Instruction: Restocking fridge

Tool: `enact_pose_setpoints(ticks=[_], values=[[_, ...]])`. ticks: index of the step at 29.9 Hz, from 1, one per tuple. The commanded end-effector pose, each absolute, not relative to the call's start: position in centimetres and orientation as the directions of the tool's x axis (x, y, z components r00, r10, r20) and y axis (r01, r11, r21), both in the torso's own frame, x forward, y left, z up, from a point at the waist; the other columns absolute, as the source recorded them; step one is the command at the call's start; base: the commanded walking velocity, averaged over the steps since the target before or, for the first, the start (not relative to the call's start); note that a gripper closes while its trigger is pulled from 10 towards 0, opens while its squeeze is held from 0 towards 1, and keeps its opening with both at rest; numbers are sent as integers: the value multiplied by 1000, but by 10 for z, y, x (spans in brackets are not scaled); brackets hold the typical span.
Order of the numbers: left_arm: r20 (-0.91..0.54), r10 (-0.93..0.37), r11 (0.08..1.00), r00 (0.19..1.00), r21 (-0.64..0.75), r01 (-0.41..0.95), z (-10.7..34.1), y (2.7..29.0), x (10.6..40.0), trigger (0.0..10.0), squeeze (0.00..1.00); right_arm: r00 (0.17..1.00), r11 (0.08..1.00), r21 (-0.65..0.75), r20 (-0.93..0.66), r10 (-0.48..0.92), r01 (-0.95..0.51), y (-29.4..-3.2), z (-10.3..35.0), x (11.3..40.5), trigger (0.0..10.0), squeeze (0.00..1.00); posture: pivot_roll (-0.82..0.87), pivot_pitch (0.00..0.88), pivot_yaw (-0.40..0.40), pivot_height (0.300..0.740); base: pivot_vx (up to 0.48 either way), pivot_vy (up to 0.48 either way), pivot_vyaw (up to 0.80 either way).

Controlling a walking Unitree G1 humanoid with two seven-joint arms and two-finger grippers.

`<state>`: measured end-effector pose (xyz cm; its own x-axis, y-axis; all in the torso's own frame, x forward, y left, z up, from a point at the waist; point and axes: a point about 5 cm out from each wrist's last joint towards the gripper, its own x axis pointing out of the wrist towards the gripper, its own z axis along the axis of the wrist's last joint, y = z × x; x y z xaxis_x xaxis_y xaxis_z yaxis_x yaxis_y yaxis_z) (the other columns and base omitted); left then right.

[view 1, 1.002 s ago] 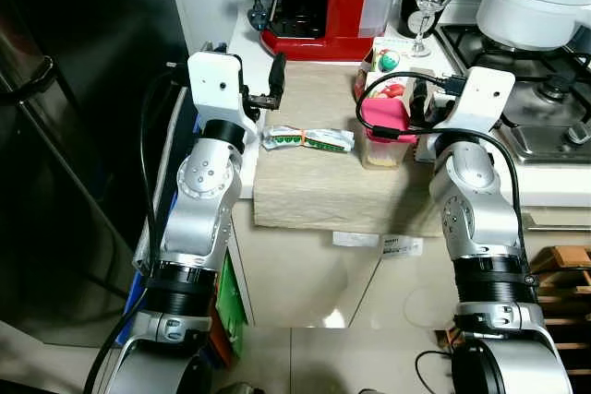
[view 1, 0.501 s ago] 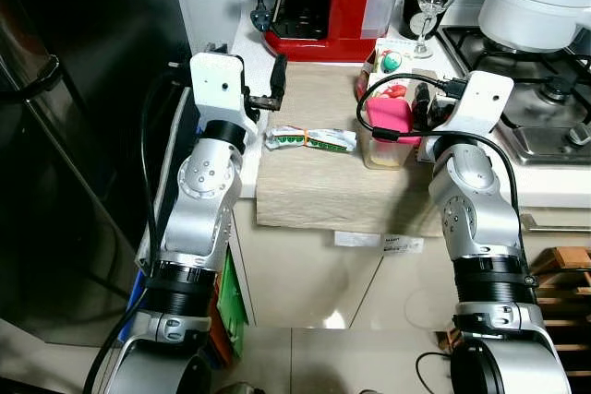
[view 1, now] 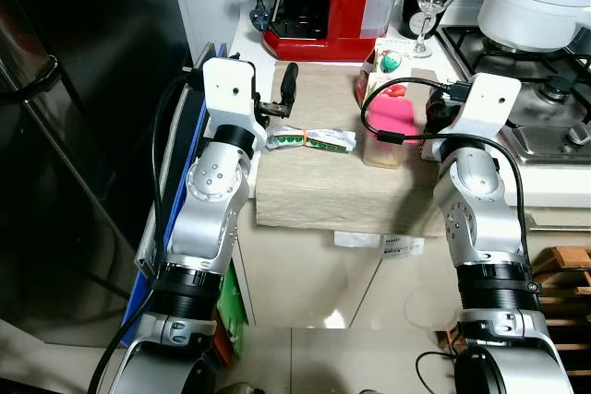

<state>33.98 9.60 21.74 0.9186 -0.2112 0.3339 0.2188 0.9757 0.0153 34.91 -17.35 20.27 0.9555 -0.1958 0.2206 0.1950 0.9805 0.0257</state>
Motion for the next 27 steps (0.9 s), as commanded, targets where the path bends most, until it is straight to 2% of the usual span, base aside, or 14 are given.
enact_pose_setpoints(ticks=[1,5,8,16,27], values=[[325,-211,976,922,15,218,216,97,339,10000,0,912,981,-29,376,-168,192,-169,225,342,10000,122,-80,22,35,740,0,0,0],[328,-209,976,922,9,218,217,97,339,10000,0,866,975,-64,475,-158,213,-168,236,333,10000,122,-80,23,33,740,0,0,0],[328,-208,976,921,3,219,217,97,339,10000,0,863,974,-64,478,-160,216,-168,236,333,10000,118,-81,23,33,740,0,0,0],[342,-222,971,913,-12,240,217,96,335,10000,0,869,962,-72,452,-203,262,-181,219,327,10000,122,-82,23,32,740,0,-422,0],[345,-228,970,911,-1,243,218,96,337,10000,0,872,963,-75,445,-202,261,-178,216,329,10000,122,-82,10,33,740,0,-420,0]])
